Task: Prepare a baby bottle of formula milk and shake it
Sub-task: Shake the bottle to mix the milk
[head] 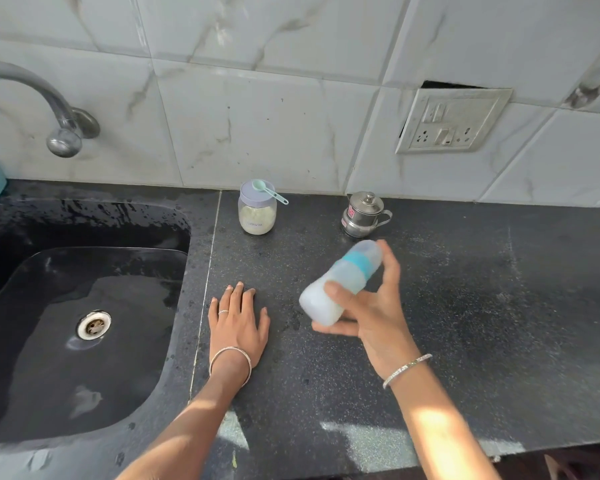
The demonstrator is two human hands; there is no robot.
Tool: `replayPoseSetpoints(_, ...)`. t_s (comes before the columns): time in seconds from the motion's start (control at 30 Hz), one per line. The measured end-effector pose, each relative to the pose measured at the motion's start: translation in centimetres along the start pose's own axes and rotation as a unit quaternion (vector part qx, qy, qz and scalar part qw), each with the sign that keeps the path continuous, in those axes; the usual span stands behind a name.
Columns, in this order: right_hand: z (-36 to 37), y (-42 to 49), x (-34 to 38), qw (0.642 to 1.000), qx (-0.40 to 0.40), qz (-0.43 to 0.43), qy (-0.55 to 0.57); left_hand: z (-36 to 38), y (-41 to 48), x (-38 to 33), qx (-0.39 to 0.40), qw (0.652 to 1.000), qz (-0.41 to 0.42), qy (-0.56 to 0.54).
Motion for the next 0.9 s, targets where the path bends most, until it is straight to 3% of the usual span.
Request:
replayPoseSetpoints(0.1, -0.6, 0.2, 0.2, 0.998, -0.038, -0.026, 0.036, 0.1, 0.0, 0.0, 0.006, 1.0, 0.0, 0.007)
replayPoseSetpoints(0.23, 0.0, 0.0, -0.5, 0.998, 0.042, 0.017, -0.049, 0.1, 0.1, 0.1, -0.004, 1.0, 0.002, 0.006)
replayPoseSetpoints(0.4, -0.9, 0.2, 0.0, 0.999, -0.036, -0.012, 0.017, -0.1, 0.0, 0.0, -0.006, 1.0, 0.003, 0.005)
replayPoseSetpoints(0.57, 0.5, -0.3, -1.1, 0.99, 0.078, 0.063, -0.097, 0.0, 0.1, 0.1, -0.005, 1.0, 0.003, 0.004)
replayPoseSetpoints(0.77, 0.4, 0.2, -1.1, 1.0, -0.024, 0.01, 0.017, 0.1, 0.1, 0.1, 0.002, 1.0, -0.001, 0.002)
replayPoseSetpoints(0.9, 1.1, -0.4, -1.5, 0.995, 0.056, 0.058, -0.056, 0.2, 0.1, 0.2, 0.008, 1.0, -0.004, -0.002)
Point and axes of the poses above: each hand's wrist, its own y-axis towards the middle knuckle, its own z-axis out of the palm, x = y × z, the point moved 7 cm from there along y, towards the middle knuckle, and after that the axes turned 4 degrees about z, right-handed, at the moved point
